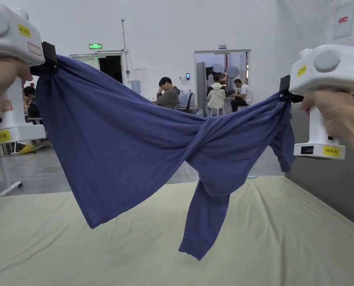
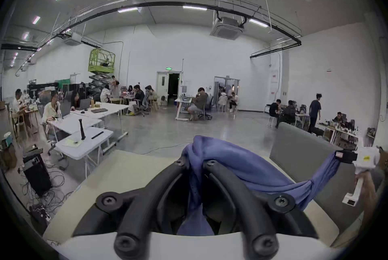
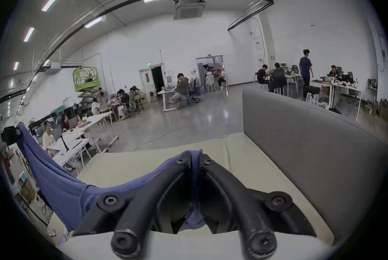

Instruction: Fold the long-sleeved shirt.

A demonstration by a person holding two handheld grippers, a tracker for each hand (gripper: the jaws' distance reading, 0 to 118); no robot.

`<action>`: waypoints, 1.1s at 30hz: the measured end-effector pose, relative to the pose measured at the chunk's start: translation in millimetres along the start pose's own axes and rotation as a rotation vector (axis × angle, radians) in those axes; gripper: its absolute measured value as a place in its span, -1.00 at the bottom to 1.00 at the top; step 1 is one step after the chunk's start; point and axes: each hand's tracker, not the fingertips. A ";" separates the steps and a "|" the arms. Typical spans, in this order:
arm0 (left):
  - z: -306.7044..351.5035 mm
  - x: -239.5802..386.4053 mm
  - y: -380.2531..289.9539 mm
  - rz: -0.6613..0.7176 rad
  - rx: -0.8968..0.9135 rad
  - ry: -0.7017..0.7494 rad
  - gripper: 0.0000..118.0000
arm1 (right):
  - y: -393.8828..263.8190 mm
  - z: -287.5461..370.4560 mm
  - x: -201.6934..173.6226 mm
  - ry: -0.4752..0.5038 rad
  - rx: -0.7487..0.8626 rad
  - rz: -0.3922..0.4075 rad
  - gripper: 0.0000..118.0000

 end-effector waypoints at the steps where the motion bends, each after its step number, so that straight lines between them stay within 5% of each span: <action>1: -5.1 -2.0 -5.6 0.007 -0.008 0.001 -0.94 | -1.3 -1.3 2.7 -0.002 0.002 -0.005 -0.95; 8: -44.9 -17.1 -88.0 0.035 -0.133 -0.007 -0.94 | -67.2 -29.7 23.3 0.002 -0.076 -0.041 -0.95; 20: -76.7 -29.1 -359.8 0.024 -0.537 -0.020 -0.94 | -316.0 -89.1 60.6 -0.029 -0.472 -0.037 -0.95; 26: -9.3 -37.5 -381.2 0.081 -0.506 -0.083 -0.94 | -344.7 -32.4 78.1 0.013 -0.466 -0.018 -0.95; 33: 96.9 -41.6 -461.5 -0.026 -0.673 -0.094 -0.94 | -420.3 72.8 96.7 0.102 -0.589 0.058 -0.95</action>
